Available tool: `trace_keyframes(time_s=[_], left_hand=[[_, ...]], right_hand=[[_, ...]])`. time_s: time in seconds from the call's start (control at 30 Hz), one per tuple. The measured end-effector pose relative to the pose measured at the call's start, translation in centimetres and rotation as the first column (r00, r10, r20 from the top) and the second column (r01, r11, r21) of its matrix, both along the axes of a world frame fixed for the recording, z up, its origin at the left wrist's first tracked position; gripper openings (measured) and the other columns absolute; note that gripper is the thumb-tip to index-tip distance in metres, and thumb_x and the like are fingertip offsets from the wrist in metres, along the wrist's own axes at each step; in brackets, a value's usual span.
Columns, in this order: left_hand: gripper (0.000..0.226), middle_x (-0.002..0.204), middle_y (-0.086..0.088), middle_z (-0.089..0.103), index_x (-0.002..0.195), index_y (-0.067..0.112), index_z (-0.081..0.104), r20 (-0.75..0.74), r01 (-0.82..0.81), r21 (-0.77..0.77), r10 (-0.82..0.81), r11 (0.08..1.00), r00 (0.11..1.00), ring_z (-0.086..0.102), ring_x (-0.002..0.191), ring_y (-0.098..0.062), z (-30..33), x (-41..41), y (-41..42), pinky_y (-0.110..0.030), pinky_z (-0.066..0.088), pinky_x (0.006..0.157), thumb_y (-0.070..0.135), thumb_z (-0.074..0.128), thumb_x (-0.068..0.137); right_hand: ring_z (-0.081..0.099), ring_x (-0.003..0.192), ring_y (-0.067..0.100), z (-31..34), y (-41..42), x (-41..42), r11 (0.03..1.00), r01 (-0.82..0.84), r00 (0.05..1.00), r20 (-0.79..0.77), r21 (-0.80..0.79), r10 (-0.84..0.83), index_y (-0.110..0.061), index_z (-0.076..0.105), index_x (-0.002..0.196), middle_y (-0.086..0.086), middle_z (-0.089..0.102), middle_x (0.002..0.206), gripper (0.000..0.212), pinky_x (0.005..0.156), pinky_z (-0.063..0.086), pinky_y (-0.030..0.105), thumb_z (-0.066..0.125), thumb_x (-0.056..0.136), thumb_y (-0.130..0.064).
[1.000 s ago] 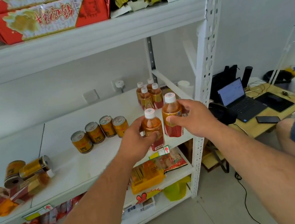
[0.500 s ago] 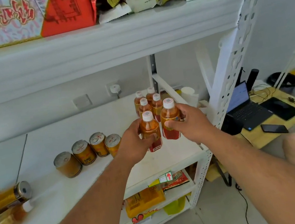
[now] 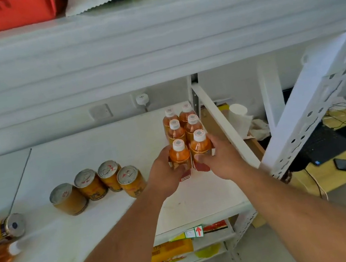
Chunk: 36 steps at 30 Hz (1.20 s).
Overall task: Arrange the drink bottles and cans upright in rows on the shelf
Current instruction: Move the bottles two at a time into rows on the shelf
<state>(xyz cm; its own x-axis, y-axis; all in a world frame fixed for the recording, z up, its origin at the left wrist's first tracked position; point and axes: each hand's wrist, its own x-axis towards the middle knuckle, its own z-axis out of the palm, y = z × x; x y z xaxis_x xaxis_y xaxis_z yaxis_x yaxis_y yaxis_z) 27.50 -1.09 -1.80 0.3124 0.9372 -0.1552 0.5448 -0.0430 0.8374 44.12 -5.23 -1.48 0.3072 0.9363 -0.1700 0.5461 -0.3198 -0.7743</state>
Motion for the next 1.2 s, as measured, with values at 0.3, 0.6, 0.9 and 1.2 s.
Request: trace_keyframes(time_s=[0.3, 0.6, 0.9, 1.2], left_hand=[[0.059, 0.142, 0.008, 0.051, 0.144, 0.030, 0.040, 0.003, -0.030, -0.005, 0.030, 1.000, 1.000, 0.048, 0.130, -0.019, -1.1, 1.5, 1.9, -0.032, 0.038, 0.102, 0.020, 0.067, 0.092], [0.063, 0.136, 0.000, 0.051, 0.139, 0.023, 0.047, -0.076, -0.167, 0.036, 0.169, 0.985, 0.983, 0.053, 0.120, -0.018, -2.6, 1.4, 2.0, -0.034, 0.049, 0.096, 0.030, 0.076, 0.083], [0.041, 0.115, 0.002, 0.067, 0.125, 0.019, 0.062, -0.132, -0.177, 0.060, 0.184, 0.982, 0.974, 0.059, 0.094, -0.012, -2.5, 2.1, 2.2, -0.025, 0.047, 0.080, 0.029, 0.072, 0.087], [0.065, 0.136, -0.001, 0.056, 0.144, 0.019, 0.043, -0.194, -0.156, -0.024, 0.149, 0.987, 0.970, 0.058, 0.114, -0.020, -2.2, 2.0, 1.5, -0.027, 0.050, 0.085, 0.040, 0.069, 0.088]], right_hand=[[0.051, 0.137, 0.026, -1.2, 2.2, 0.8, 1.000, -0.013, 0.999, -0.050, -0.026, 0.012, -0.036, 0.041, 0.146, -0.007, 0.053, 0.148, 0.060, 0.112, 0.041, 0.052, 0.069, 0.093, -0.041], [0.054, 0.132, 0.028, -2.9, 2.3, 0.4, 0.993, 0.108, 0.993, -0.042, -0.042, -0.110, -0.027, 0.046, 0.143, 0.000, 0.059, 0.142, 0.059, 0.109, 0.045, 0.049, 0.073, 0.091, -0.033], [0.056, 0.131, 0.029, -3.7, 2.8, 0.5, 0.988, 0.132, 0.990, -0.045, -0.085, -0.137, -0.030, 0.048, 0.141, 0.000, 0.060, 0.140, 0.054, 0.109, 0.045, 0.053, 0.072, 0.092, -0.030], [0.061, 0.120, 0.026, -3.7, 2.3, 0.7, 0.987, 0.098, 0.994, -0.039, -0.128, -0.104, -0.026, 0.054, 0.134, 0.000, 0.065, 0.129, 0.044, 0.094, 0.048, 0.038, 0.068, 0.094, -0.039]])
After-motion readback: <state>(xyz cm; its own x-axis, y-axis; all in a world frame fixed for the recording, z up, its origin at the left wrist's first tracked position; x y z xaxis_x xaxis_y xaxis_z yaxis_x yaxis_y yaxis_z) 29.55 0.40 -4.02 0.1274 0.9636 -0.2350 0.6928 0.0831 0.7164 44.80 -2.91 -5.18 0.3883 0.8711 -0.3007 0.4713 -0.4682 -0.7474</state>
